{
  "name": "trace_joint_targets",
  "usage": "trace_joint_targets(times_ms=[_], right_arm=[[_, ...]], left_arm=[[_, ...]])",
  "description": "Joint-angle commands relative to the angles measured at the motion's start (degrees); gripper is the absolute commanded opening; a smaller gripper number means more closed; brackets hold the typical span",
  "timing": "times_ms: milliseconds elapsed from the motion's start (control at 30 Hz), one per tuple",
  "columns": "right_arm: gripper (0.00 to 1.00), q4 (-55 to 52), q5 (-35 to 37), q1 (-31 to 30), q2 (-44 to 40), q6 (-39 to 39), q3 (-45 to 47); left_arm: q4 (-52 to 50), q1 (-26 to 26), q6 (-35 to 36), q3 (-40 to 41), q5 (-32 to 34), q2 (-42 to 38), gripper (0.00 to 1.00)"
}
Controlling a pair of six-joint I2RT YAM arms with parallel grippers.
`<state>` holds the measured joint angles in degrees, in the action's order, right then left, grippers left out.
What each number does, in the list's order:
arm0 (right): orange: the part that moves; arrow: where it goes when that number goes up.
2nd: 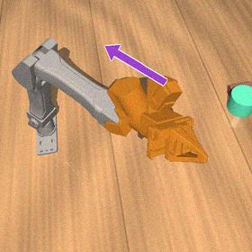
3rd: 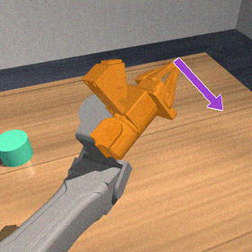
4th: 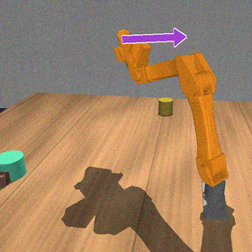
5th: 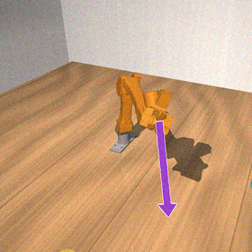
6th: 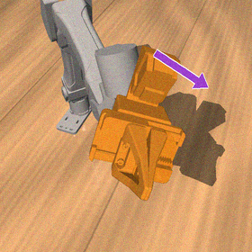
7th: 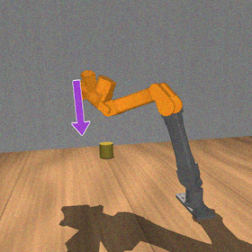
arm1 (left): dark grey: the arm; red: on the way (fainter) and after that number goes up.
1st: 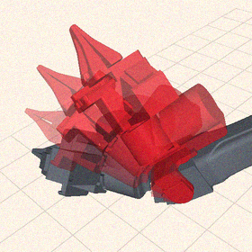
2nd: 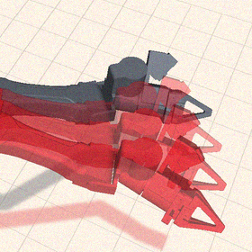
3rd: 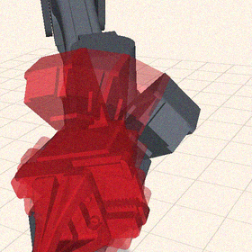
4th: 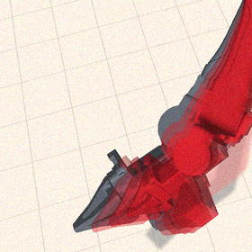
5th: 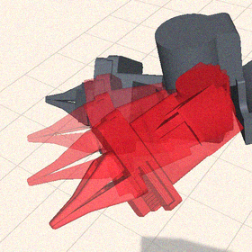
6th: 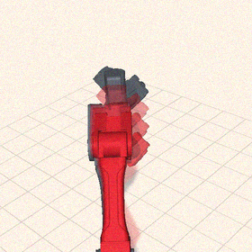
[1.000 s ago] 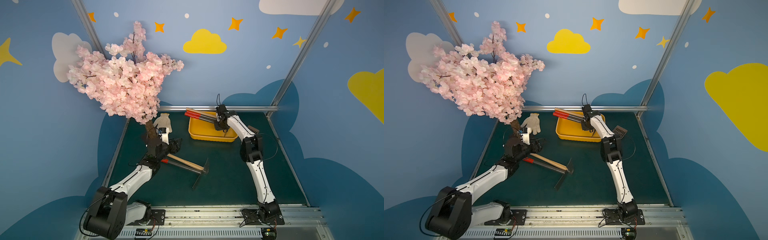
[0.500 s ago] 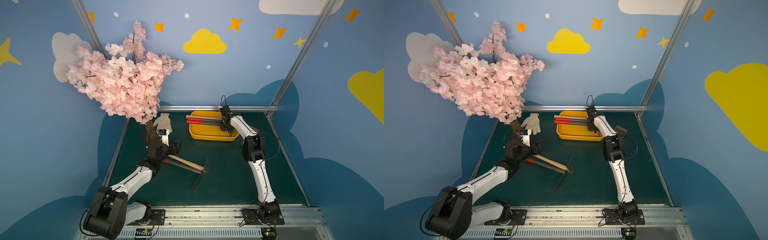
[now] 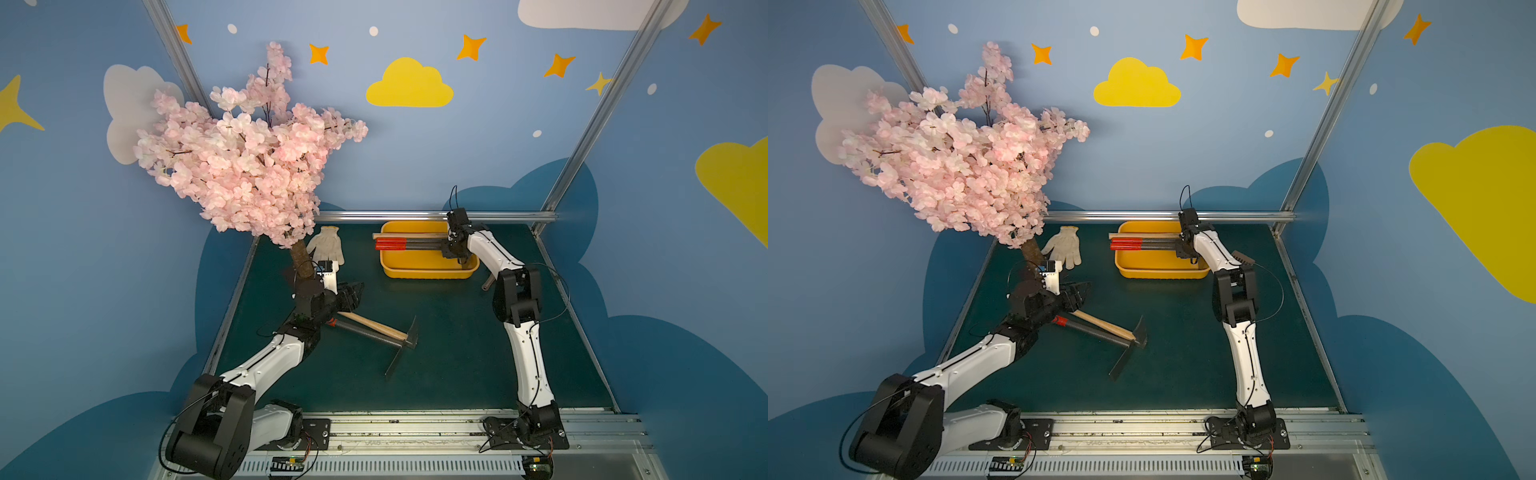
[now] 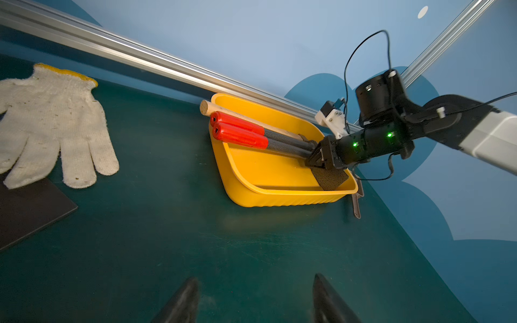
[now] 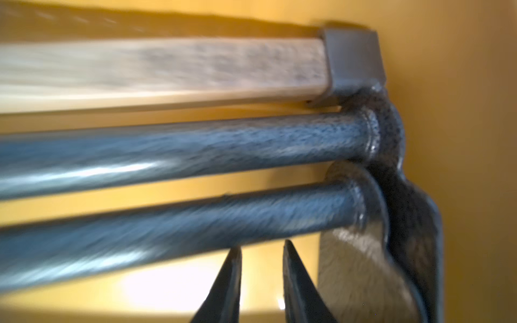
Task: Put the small hoe into the storage box
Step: Adjust the hoe in the storage box, then pick up the hoe from the center of the board.
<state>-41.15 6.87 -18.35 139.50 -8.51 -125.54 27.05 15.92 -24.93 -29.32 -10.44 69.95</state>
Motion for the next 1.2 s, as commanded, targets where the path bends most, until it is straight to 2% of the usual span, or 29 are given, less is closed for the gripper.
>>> trace_joint_targets(times_ms=[0, 100, 233, 367, 433, 500, 667, 767, 833, 1000, 1167], right_arm=[[0.27, 5.11, -8.16, -1.25, -7.63, 1.11, 2.52], [0.27, 2.76, -14.51, -1.51, -11.25, 2.13, 3.44], [0.28, -1.60, -19.08, -2.56, -16.74, 2.10, 5.17], [0.31, -4.11, -24.04, -8.24, -24.02, 13.45, 11.92], [0.32, -5.56, -25.96, -11.49, -26.81, 20.35, 15.86], [0.33, -5.87, -26.12, -14.23, -29.04, 23.20, 19.86], [0.33, -5.56, -25.90, -18.87, -30.02, 22.62, 25.23], [0.35, -6.68, -22.24, -23.10, -28.93, 22.69, 26.39], [0.37, -7.49, -17.69, -25.69, -27.39, 21.43, 25.66], [0.38, -9.72, -13.80, -30.48, -22.47, 22.50, 23.54], [0.39, -12.06, -10.76, -33.44, -17.64, 23.32, 21.57]], left_arm=[[0.52, 0.12, -0.11, 0.71, 0.51, -1.28, 0.65], [0.46, 0.25, -0.12, 1.19, 0.67, -1.64, 0.65], [-0.03, 0.21, 0.18, 2.17, 1.23, -2.46, 0.65], [1.46, -1.15, -2.95, 3.90, 1.76, -2.65, 0.65], [5.33, -3.49, -5.31, 5.64, -0.94, -2.34, 0.65], [7.62, -6.03, -7.25, 6.57, -4.35, -1.29, 0.65], [9.87, -8.85, -8.84, 7.74, -7.61, -0.55, 0.65], [10.89, -10.66, -10.02, 8.56, -9.01, -1.23, 0.65], [12.55, -12.74, -11.95, 9.51, -10.60, -1.28, 0.65], [21.17, -18.62, -18.32, 12.64, -16.03, 0.77, 0.65], [23.54, -20.56, -19.80, 13.51, -17.29, 1.61, 0.65]])
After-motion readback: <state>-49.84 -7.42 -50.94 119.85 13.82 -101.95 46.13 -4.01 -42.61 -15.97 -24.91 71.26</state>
